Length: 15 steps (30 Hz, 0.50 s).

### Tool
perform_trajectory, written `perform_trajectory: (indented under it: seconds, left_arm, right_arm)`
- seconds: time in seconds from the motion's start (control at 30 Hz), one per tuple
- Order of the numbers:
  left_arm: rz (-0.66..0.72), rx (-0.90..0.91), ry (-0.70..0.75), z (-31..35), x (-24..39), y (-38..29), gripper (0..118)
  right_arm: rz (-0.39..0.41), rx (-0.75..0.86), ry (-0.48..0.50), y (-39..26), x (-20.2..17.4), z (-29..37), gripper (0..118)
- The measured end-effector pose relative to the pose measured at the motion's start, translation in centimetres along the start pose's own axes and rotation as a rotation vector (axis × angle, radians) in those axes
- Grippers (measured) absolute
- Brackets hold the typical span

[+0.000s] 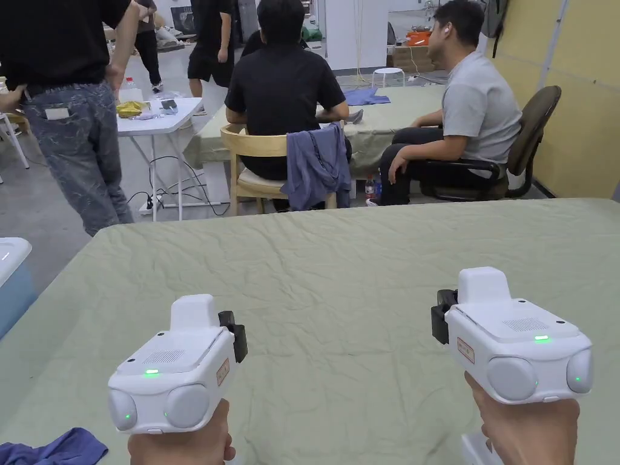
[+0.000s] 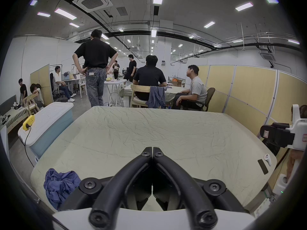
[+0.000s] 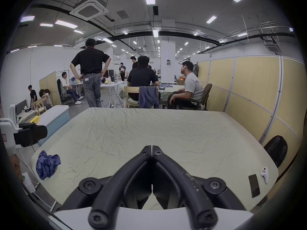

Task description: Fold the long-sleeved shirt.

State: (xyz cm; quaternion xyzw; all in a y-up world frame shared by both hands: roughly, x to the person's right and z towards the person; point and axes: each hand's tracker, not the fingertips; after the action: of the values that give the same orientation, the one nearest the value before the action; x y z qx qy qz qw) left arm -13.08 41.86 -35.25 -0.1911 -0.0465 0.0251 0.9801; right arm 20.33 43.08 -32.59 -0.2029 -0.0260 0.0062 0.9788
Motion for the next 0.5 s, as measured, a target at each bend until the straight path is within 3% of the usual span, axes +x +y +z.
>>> perform_trajectory:
  seconds: [0.5]
  left_arm:
    - [-0.004,-0.001,-0.004,0.0,-0.04,0.18,0]
  right_arm:
    - [-0.002,0.005,0.0,0.16,0.1,0.06,1]
